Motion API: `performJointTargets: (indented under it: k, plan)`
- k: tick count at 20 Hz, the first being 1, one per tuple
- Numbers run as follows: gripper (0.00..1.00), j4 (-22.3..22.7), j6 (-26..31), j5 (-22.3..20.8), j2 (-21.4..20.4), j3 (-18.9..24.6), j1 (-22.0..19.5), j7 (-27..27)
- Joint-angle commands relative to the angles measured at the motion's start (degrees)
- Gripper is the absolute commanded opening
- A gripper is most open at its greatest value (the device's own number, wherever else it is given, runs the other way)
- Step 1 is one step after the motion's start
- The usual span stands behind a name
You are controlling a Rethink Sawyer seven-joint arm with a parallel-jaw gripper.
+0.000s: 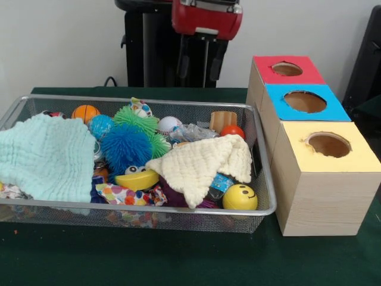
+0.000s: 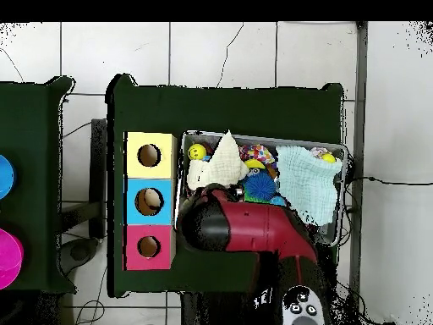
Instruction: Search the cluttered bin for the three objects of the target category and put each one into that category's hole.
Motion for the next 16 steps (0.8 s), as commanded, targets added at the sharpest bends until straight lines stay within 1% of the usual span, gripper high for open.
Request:
performJointTargets:
  k: [1,5,9,10,15,16]
  plan:
    - [1.00,3.27,-0.36,-5.35,3.70,2.07,-5.31,-0.82]
    - [1.00,6.24,-3.42,-7.28,4.51,2.79,-8.48,-0.53]
    - [1.00,8.16,-6.02,-9.49,5.08,2.48,-9.89,1.27]
    - [1.00,8.60,-7.41,-10.32,5.61,2.32,-10.35,1.76]
    - [1.00,8.97,-9.74,-11.93,8.77,2.11,-11.70,3.56]
    - [1.00,9.35,-11.43,-12.80,9.79,1.63,-11.89,4.08]
